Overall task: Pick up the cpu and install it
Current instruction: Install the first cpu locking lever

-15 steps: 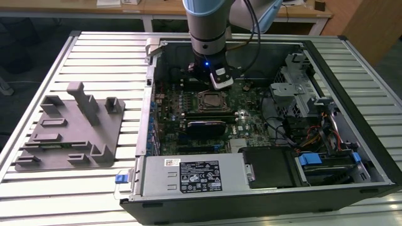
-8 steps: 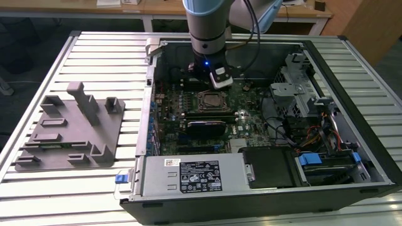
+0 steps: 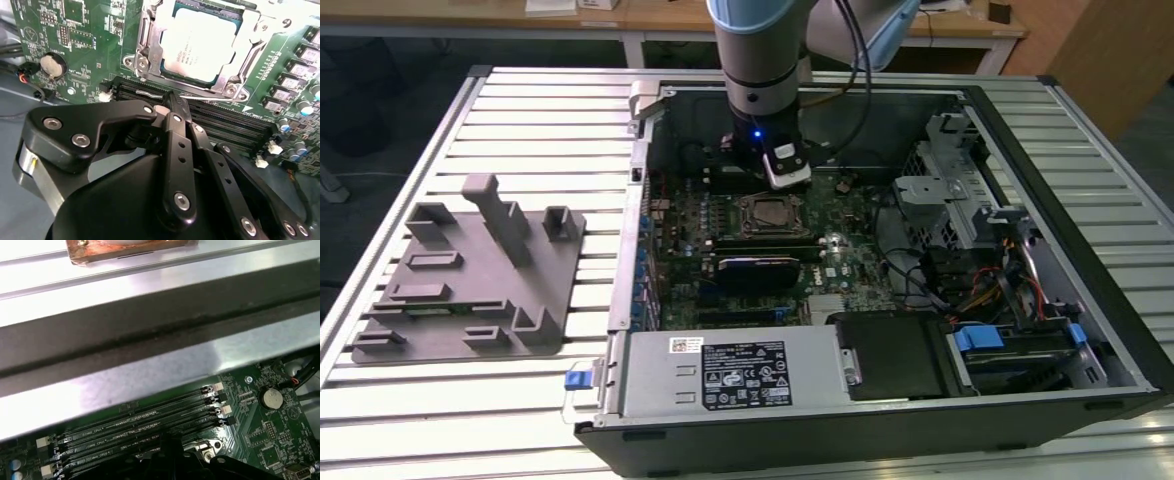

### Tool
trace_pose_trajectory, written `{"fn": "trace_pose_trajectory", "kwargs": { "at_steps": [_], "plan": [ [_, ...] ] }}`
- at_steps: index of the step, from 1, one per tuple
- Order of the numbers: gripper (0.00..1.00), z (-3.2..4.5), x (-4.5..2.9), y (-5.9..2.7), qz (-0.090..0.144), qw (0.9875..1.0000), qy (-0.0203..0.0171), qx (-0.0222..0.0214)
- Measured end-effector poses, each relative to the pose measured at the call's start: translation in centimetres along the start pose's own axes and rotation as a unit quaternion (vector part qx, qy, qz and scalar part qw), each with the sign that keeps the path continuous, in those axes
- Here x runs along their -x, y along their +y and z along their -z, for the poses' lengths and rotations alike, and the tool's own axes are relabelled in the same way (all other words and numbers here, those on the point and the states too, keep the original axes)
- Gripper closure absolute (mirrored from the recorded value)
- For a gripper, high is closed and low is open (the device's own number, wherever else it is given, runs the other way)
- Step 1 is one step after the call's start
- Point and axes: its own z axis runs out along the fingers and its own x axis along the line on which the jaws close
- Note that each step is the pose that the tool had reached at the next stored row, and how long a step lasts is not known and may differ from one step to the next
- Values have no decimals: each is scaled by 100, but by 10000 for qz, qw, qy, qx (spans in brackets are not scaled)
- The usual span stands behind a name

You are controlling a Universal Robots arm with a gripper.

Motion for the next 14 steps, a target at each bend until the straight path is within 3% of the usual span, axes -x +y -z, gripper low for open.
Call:
{"fn": "trace_pose_trajectory", "kwargs": {
  "at_steps": [14],
  "plan": [
    [89, -62, -6, -15, -163, 9999, -40, -18]
  ]
}}
